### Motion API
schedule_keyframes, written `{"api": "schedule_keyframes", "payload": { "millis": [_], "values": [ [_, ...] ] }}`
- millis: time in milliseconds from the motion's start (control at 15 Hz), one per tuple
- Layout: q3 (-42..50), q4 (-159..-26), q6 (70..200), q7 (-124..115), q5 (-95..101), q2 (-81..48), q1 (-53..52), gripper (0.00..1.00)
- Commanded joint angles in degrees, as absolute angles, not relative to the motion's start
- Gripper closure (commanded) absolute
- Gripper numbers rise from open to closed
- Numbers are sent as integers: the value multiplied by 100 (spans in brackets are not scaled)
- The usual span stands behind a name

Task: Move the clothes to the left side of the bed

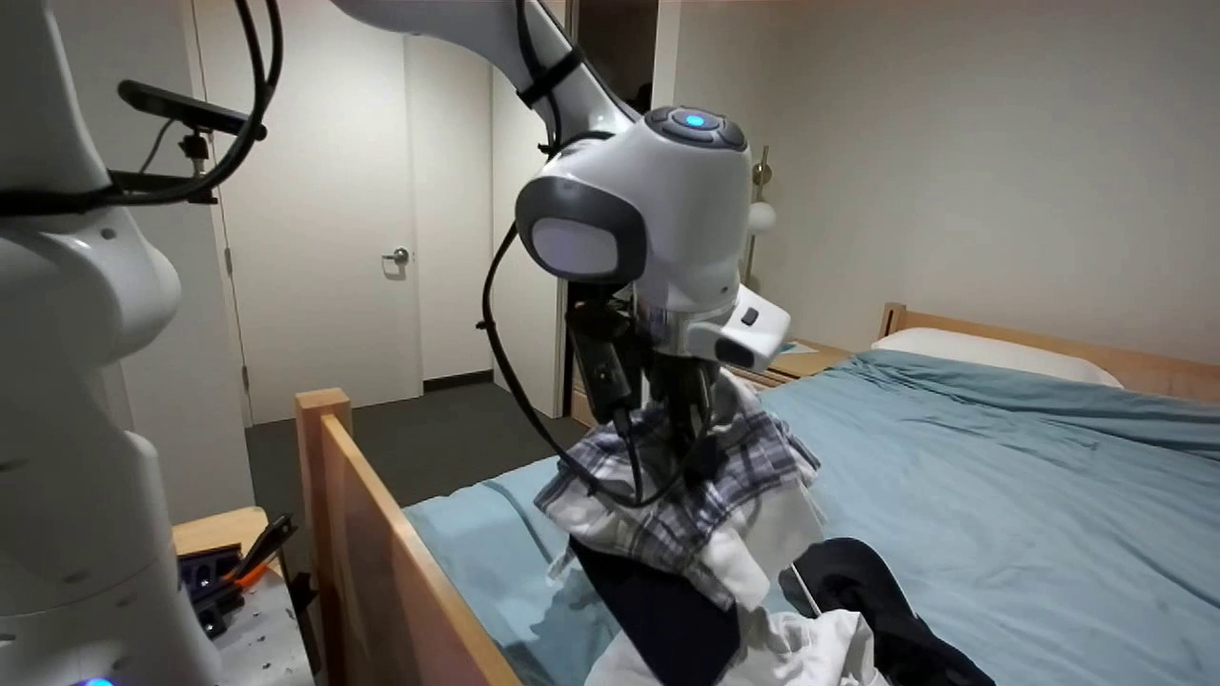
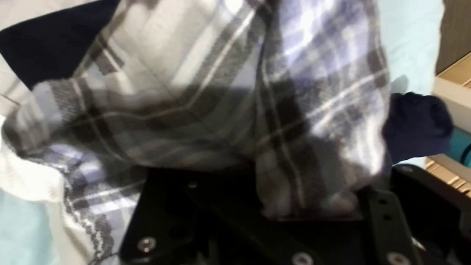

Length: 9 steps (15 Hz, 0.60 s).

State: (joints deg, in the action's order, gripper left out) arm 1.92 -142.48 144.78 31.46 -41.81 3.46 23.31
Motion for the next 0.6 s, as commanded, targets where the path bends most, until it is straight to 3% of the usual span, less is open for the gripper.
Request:
{"api": "schedule_keyframes", "payload": {
  "millis": [0,200,267,533],
  "values": [
    [380,-13646,13857,3059,-3906,350,1386,94],
    [349,-13155,13341,3324,-3916,99,817,94],
    [459,-13505,13688,3114,-3985,297,827,84],
    [391,-13272,13541,3151,-3993,103,633,84]
  ]
}}
